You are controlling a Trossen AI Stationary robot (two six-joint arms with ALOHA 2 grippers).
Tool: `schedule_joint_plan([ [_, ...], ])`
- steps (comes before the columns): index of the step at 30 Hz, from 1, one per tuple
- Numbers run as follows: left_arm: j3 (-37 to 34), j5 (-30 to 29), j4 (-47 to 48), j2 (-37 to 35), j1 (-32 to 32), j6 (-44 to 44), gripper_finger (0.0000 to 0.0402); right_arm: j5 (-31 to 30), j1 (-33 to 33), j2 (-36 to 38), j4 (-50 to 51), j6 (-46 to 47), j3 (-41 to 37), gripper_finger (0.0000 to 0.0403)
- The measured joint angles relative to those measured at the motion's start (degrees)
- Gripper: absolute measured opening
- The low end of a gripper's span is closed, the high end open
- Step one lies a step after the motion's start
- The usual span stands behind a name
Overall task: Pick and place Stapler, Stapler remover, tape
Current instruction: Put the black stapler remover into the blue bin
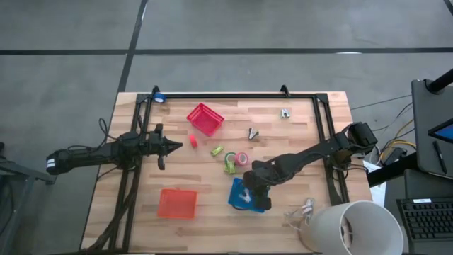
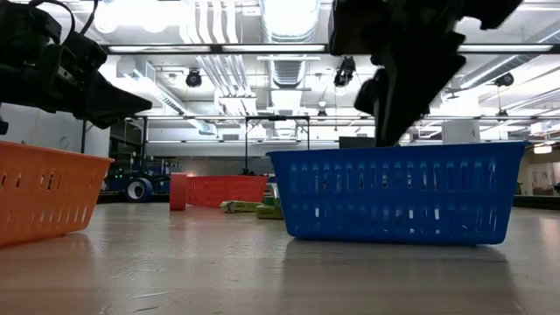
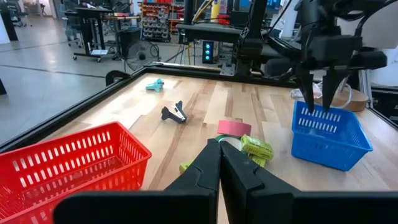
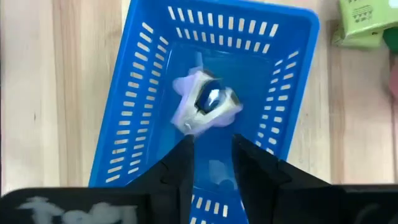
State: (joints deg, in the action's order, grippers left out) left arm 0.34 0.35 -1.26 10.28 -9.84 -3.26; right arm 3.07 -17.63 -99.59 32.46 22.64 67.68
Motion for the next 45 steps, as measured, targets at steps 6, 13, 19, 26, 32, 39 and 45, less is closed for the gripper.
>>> schedule_joint_plan([
  [6, 0.00, -0.01, 0.00, 0.00, -0.01, 0.00, 0.0010, -5.90, 0.31, 0.63, 0.82, -6.30, 3.52, 0.0102],
  [13, 0.00, -0.01, 0.00, 0.00, -0.01, 0.01, 0.0010, -22.27, 3.78, 0.85, 11.01, -16.39, 6.12, 0.0106],
  [19, 0.00, -0.01, 0.00, 0.00, 0.01, 0.00, 0.0010, -26.64, 9.56, 0.85, 12.43, -28.73, 4.61, 0.0127],
  [26, 0.00, -0.01, 0.00, 0.00, -0.01, 0.01, 0.0010, -26.82, 17.27, 0.85, 12.04, -37.45, 0.56, 0.0133],
  [32, 0.00, -0.01, 0.00, 0.00, 0.01, -0.01, 0.0010, -26.81, 20.97, 0.85, 8.36, -44.81, -3.71, 0.0122],
  [39, 0.00, -0.01, 0.00, 0.00, 0.01, 0.01, 0.0010, -29.06, 21.92, 0.85, -1.97, -55.57, -8.40, 0.0112],
  [45, 0.00, -0.01, -0.01, 0.00, -0.01, 0.00, 0.0010, -30.12, 23.73, 0.85, -4.87, -55.89, -10.73, 0.0115],
])
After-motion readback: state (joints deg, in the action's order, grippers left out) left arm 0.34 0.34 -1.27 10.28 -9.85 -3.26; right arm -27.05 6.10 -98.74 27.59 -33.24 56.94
